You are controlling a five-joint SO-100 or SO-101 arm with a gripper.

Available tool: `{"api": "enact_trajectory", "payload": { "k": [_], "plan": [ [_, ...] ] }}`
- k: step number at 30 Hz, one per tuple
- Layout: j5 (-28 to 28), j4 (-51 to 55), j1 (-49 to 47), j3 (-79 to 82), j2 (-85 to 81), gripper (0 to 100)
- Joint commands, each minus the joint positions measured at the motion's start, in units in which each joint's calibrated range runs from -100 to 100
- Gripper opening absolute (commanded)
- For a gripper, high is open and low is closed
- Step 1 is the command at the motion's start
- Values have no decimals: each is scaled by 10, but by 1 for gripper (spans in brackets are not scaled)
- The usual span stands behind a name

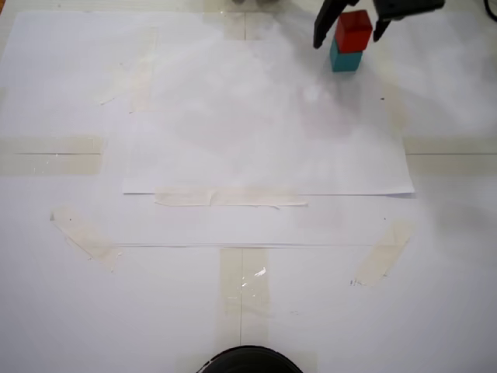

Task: Put the red cube on the top of the blue cube.

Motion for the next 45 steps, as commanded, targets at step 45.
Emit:
{"api": "enact_trajectory", "payload": {
  "k": [45],
  "plan": [
    [180, 268, 123, -408, -124, 12]
  ]
}}
